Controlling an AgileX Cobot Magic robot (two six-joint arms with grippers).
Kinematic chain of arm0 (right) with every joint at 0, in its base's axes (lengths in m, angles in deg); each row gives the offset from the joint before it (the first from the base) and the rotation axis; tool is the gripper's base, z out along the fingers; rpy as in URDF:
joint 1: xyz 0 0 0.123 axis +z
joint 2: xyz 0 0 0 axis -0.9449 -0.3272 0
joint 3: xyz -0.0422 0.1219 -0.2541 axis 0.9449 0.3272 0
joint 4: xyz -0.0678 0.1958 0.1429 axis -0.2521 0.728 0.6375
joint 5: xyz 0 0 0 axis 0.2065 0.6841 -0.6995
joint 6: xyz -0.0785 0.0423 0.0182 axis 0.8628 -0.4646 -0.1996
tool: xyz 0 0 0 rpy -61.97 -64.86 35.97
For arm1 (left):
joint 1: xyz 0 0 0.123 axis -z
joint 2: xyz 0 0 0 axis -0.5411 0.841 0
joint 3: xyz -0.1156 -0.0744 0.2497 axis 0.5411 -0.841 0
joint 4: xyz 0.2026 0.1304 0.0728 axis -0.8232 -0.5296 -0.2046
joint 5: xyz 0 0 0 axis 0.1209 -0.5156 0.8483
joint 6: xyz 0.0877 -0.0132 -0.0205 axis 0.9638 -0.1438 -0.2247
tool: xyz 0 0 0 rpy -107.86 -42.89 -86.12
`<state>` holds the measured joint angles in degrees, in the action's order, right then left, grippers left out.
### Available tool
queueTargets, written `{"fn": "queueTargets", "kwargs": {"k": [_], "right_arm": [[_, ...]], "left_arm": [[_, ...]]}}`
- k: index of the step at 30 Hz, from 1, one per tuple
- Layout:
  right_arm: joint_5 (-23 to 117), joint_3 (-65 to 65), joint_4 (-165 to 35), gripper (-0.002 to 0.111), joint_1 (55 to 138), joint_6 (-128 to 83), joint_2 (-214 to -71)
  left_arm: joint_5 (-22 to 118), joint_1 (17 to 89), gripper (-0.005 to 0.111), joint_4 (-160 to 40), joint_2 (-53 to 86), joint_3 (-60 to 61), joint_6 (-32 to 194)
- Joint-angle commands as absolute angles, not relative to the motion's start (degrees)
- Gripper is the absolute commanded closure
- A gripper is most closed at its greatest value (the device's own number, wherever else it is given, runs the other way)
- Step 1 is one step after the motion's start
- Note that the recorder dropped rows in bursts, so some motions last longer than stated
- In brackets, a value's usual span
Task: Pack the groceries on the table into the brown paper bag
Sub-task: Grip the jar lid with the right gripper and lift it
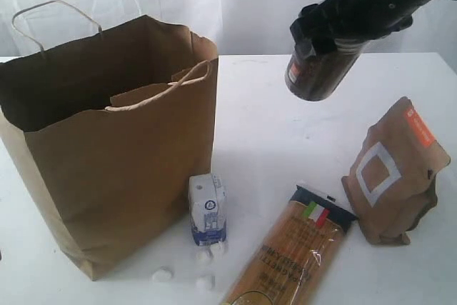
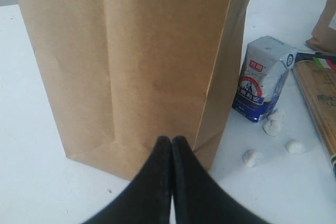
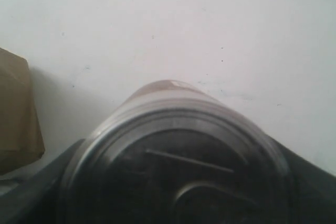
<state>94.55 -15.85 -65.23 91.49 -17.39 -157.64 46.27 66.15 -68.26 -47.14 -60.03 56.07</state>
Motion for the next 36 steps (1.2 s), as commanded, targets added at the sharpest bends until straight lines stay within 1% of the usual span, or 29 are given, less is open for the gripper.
{"fn": "queueTargets", "kwargs": {"k": [1, 23, 36], "right_arm": [[92.4, -16.0, -65.2, 0.097, 91.5, -16.7, -155.1], [92.6, -16.0, -65.2, 0.097, 91.5, -16.7, -154.9], [91.5, -17.4, -65.2, 0.097, 95.5, -15.3, -153.0]], "left_arm": [[46.4, 66.0, 0.106, -68.2, -47.4, -60.2, 55.8], [46.4, 66.0, 0.106, -68.2, -47.4, -60.2, 55.8], [46.4, 66.0, 0.106, -68.2, -47.4, -60.2, 55.8]]}}
